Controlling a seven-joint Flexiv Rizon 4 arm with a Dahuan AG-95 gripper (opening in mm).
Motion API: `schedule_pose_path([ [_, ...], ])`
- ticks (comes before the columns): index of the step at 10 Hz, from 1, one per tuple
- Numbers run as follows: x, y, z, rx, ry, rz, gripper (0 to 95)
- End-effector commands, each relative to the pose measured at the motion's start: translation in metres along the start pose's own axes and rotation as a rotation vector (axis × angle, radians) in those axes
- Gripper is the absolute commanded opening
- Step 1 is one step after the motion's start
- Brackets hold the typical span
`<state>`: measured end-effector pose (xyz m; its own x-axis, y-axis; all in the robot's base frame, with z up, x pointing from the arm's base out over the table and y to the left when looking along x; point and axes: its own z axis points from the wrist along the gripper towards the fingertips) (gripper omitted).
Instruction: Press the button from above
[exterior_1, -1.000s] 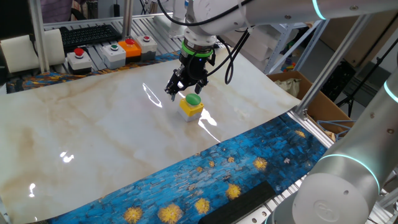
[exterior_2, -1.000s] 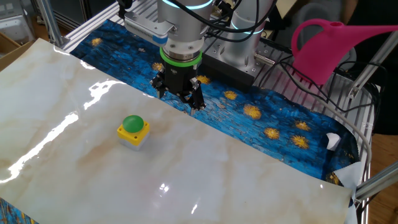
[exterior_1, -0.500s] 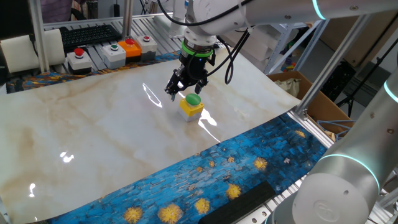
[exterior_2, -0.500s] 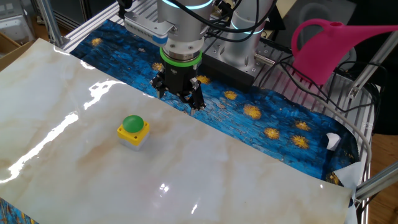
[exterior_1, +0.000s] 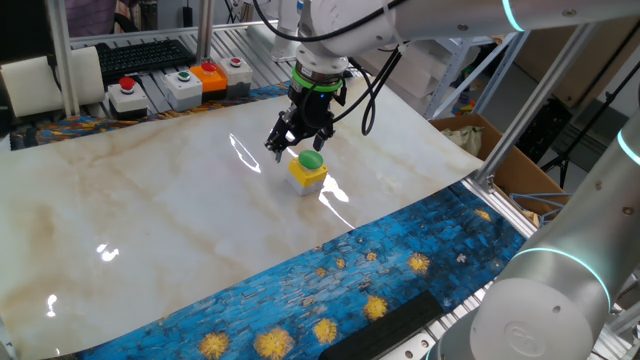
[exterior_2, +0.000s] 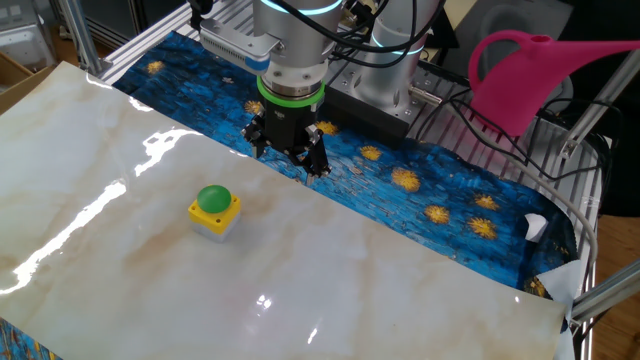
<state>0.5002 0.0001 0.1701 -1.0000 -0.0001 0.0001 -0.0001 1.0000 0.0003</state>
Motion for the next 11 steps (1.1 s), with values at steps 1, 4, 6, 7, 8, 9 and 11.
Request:
schedule_pose_path([
  [1, 0.0002, -0.0001, 0.0001, 0.0, 0.0, 0.0, 95.0],
  [4, 0.0004, 0.0, 0.0003, -0.022, -0.066, 0.31, 0.0],
  [6, 0.0002, 0.0002, 0.0008, -0.023, -0.066, 0.31, 0.0],
  [7, 0.0001, 0.0003, 0.0013, -0.023, -0.066, 0.31, 0.0],
  [8, 0.0, 0.0004, 0.0015, -0.024, -0.065, 0.309, 0.0],
  [9, 0.0, 0.0005, 0.0016, -0.024, -0.065, 0.309, 0.0],
  [11, -0.0001, 0.0005, 0.0018, -0.024, -0.065, 0.31, 0.0],
])
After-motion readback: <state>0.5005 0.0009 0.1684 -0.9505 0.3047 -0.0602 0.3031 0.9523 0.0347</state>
